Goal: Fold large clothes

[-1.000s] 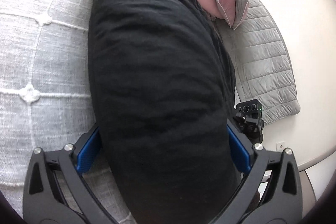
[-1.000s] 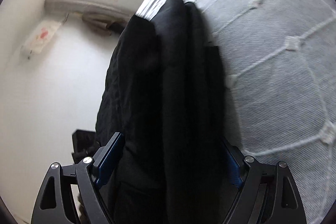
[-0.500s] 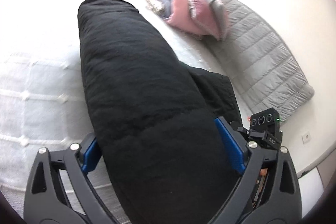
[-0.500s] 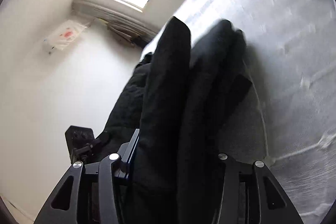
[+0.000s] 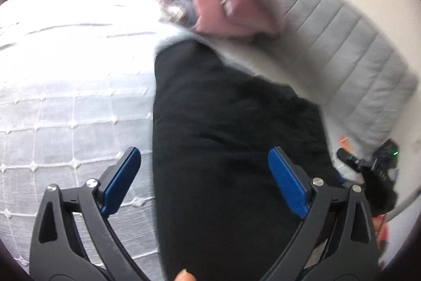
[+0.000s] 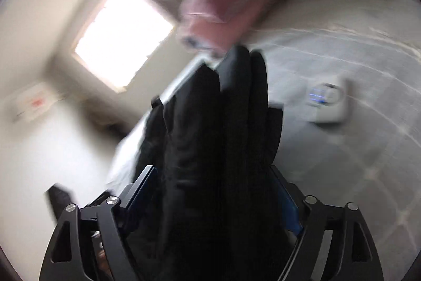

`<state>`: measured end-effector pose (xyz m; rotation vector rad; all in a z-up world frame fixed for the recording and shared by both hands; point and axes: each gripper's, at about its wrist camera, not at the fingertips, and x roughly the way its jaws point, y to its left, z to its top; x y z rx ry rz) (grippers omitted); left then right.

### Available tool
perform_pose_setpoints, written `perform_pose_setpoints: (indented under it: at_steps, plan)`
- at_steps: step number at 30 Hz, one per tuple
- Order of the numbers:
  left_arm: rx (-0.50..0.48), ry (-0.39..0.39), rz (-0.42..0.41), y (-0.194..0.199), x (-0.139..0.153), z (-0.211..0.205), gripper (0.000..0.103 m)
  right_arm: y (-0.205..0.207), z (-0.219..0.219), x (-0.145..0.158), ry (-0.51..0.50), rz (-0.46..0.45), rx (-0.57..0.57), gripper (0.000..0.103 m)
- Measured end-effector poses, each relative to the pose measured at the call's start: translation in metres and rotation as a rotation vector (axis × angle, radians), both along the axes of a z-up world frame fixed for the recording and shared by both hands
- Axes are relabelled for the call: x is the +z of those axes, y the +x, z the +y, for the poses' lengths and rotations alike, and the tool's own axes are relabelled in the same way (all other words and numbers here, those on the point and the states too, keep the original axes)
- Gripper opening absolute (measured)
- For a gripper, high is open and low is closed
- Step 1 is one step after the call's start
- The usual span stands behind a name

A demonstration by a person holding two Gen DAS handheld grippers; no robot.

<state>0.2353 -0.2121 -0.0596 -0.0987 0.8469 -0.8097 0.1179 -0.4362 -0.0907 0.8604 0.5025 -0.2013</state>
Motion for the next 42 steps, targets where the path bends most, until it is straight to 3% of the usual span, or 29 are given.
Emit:
perform_pose_setpoints:
  at_steps: [2,5,12,19,24,28,32,39,42]
  plan:
    - [-0.005,0.052,0.021,0.001,-0.013,-0.007,0.098,0.005,-0.007,-0.015,0.006,0.088,-0.056,0.085]
    - [-0.009,0.093,-0.001,-0.008,-0.019,-0.005,0.101,-0.001,-0.012,-0.015,-0.007,0.095,-0.081,0.085]
    - [0.032,0.127,-0.028,-0.041,0.008,0.006,0.102,-0.028,0.007,0.033,-0.158,0.086,-0.112,0.085]
    - [0.115,0.172,-0.041,-0.08,0.016,0.043,0.102,-0.039,0.043,0.067,-0.336,0.169,-0.119,0.085]
    - [0.176,0.328,-0.026,-0.113,0.011,0.058,0.102,-0.049,0.087,0.077,-0.401,0.252,-0.088,0.085]
    - [0.183,0.357,-0.041,-0.139,0.003,0.058,0.102,-0.06,0.126,0.07,-0.474,0.344,-0.055,0.086]
    - [0.164,0.373,0.001,-0.156,-0.007,0.057,0.102,-0.069,0.156,0.053,-0.538,0.433,-0.028,0.086]
    - [0.167,0.327,0.017,-0.171,-0.01,0.068,0.102,-0.079,0.173,0.016,-0.514,0.51,-0.06,0.086]
    - [0.169,0.342,0.006,-0.172,-0.013,0.068,0.102,-0.078,0.176,0.007,-0.518,0.536,-0.067,0.086]
